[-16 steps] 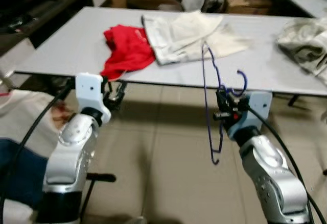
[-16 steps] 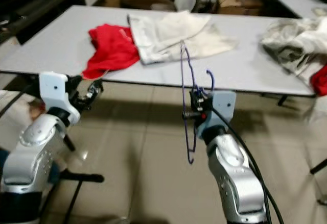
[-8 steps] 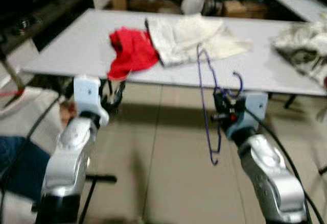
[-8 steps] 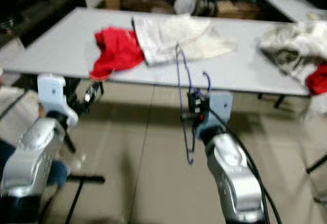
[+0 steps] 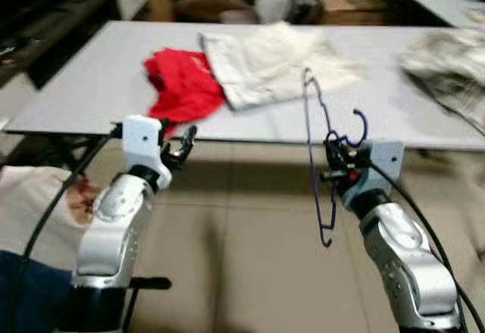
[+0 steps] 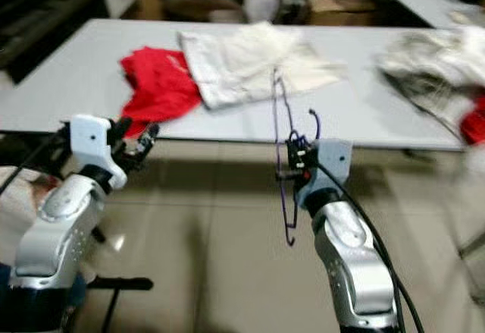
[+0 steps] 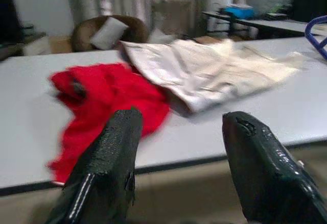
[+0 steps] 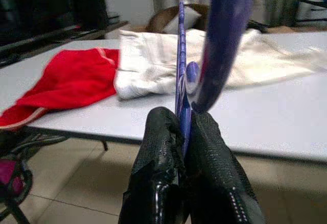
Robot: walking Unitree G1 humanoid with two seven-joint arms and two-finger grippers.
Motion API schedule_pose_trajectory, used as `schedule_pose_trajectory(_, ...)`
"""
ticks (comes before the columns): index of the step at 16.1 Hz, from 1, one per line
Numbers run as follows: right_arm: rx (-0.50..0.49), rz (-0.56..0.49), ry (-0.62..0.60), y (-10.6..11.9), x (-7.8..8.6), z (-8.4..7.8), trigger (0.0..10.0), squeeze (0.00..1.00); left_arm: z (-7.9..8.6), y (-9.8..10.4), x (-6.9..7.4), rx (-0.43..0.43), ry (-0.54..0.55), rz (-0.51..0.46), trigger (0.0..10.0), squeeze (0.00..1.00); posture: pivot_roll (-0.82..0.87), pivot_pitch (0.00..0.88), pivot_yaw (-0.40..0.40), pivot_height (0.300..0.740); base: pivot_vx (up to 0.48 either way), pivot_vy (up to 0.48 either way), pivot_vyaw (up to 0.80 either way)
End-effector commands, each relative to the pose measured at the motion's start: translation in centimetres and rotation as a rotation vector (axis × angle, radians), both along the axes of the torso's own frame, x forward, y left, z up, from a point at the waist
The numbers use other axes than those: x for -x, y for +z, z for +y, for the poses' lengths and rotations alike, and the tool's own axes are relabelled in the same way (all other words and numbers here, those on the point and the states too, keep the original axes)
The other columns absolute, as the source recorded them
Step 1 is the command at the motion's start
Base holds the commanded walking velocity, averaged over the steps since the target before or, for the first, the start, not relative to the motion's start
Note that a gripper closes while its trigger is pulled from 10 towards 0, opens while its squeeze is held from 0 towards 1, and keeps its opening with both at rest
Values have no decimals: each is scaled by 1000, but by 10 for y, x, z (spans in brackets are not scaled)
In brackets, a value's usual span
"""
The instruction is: Hang hanger
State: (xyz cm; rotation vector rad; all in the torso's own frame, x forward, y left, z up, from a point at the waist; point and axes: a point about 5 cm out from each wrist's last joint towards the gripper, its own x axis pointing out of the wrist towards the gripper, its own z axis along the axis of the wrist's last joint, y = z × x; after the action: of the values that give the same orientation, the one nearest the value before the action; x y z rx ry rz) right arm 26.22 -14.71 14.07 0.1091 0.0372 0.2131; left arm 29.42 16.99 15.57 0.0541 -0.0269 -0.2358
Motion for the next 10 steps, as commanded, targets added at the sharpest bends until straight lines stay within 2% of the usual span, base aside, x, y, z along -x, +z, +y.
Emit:
schedule_pose_trajectory(1, -8, -23, 27, 4, -1, 7, 10000, 0, 6, 1, 0, -14, 17, 0, 10000, 0, -68, 0, 17, 740, 405, 0, 0)
schedule_pose_trajectory(10, 7, -18, 51, 3, -2, 9, 10000, 0, 3, -3, 1, -26, -5, 12, 10000, 0, -67, 0, 11, 740, 404, 0, 0)
